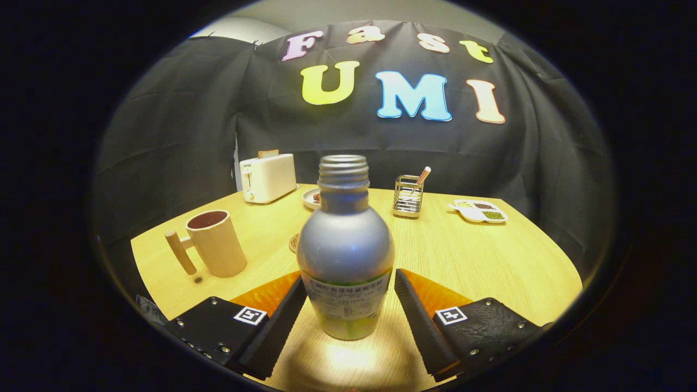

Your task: Take the bottle from table, then pour the juice into the cup, finally place the bottle on the coaster

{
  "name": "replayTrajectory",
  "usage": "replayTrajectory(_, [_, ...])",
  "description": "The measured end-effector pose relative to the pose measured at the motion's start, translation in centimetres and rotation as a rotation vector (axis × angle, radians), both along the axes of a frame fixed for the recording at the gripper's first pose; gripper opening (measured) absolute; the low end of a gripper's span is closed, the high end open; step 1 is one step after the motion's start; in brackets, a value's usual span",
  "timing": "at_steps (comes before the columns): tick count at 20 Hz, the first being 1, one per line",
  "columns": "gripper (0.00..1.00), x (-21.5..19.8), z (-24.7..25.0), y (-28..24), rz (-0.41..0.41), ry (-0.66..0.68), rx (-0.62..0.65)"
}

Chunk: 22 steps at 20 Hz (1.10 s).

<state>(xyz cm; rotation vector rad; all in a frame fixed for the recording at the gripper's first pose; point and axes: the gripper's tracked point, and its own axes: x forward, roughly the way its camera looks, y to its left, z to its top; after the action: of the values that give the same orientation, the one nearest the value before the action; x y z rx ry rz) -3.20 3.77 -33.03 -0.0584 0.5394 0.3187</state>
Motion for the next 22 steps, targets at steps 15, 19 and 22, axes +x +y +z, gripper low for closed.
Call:
replayTrajectory(15, [0.81, -0.2, -1.8, 0.4, 0.023, 0.042, -0.017])
replayTrajectory(19, [0.75, -0.5, -1.2, 0.8, 0.052, 0.06, -0.059])
replayTrajectory(22, [0.76, -0.5, -0.9, 1.2, 0.077, 0.069, -0.087])
